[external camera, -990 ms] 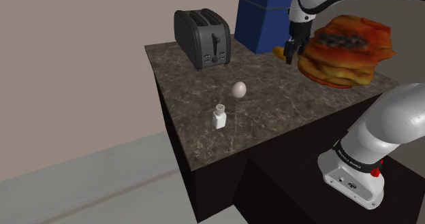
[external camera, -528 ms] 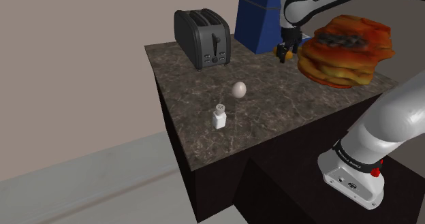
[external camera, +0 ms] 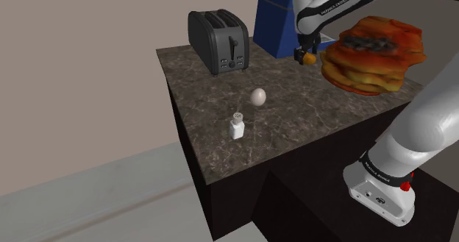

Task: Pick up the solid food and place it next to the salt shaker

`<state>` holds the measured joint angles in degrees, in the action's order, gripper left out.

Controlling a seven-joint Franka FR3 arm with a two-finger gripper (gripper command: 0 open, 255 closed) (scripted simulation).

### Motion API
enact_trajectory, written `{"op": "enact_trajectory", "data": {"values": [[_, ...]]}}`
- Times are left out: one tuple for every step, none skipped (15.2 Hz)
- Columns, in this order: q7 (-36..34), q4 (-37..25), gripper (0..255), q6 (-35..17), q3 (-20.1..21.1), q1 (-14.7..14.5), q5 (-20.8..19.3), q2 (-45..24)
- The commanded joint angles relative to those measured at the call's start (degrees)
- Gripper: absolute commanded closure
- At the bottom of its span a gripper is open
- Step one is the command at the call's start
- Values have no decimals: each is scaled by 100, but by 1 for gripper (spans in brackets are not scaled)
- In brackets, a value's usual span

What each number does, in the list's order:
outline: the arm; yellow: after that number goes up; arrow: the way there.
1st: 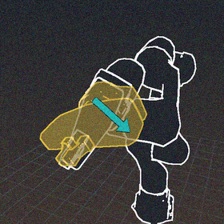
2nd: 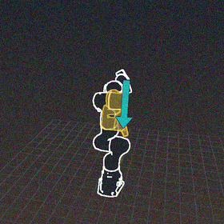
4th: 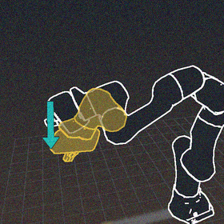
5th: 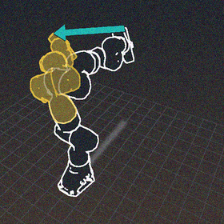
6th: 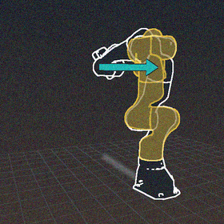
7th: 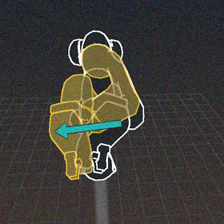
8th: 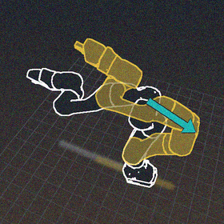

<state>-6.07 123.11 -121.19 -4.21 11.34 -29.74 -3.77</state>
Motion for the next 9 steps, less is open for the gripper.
{"op": "enact_trajectory", "data": {"values": [[-161, -307, 0, -100, -76, 54, -260, -369], [-232, -473, 0, -127, -116, 73, -373, -544], [-299, -645, 0, -150, -158, 90, -482, -719], [-363, -822, 0, -167, -202, 106, -585, -894], [-421, -1006, 0, -180, -247, 120, -683, -1068], [-476, -1195, 0, -189, -294, 134, -775, -1243], [-500, -1287, 0, -192, -318, 138, -816, -1326], [-509, -1271, 0, -254, -335, 157, -834, -1363], [-519, -1256, 0, -315, -350, 176, -852, -1401]]}}
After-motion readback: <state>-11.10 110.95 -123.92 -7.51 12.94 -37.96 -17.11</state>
